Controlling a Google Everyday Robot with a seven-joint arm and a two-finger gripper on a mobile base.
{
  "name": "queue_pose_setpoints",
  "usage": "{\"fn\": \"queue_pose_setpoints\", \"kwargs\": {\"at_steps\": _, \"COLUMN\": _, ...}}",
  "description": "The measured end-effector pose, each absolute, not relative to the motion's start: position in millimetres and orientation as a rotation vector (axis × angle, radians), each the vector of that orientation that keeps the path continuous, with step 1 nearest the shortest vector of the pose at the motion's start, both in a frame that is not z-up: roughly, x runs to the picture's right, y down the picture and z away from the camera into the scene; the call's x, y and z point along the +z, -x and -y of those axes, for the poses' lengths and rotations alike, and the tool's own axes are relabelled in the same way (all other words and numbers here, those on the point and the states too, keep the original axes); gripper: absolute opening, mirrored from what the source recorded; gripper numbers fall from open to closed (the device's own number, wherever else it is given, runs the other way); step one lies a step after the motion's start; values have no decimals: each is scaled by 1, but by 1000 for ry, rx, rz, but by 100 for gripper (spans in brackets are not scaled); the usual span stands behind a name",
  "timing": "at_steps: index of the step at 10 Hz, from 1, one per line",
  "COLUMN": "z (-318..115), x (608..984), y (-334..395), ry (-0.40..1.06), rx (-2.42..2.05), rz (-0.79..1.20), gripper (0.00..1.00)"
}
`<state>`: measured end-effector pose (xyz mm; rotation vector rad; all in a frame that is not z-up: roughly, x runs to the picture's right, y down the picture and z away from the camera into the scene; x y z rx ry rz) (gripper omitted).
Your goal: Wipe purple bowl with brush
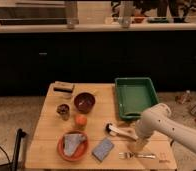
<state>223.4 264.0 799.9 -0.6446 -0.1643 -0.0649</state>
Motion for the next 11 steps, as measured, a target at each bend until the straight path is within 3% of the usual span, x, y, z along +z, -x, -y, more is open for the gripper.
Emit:
{"fn": "queue_pose_setpoints", "kwargs": {"at_steps": 3, "z": -265, "x": 808, "y": -217, "ry": 660, "rx": -70, "rz": 172, "gripper": 79}}
{"fn": "queue_pose_setpoints", "kwargs": {"at_steps": 4, "z": -267, "x": 811, "y": -215, "ry": 664, "rx": -72, "rz": 172, "gripper": 73}}
{"fn": "queue_pose_setpoints", "kwargs": {"at_steps": 11, "z": -268, "x": 812, "y": -211, "ry": 680, "rx": -68, "rz": 167, "gripper": 3}}
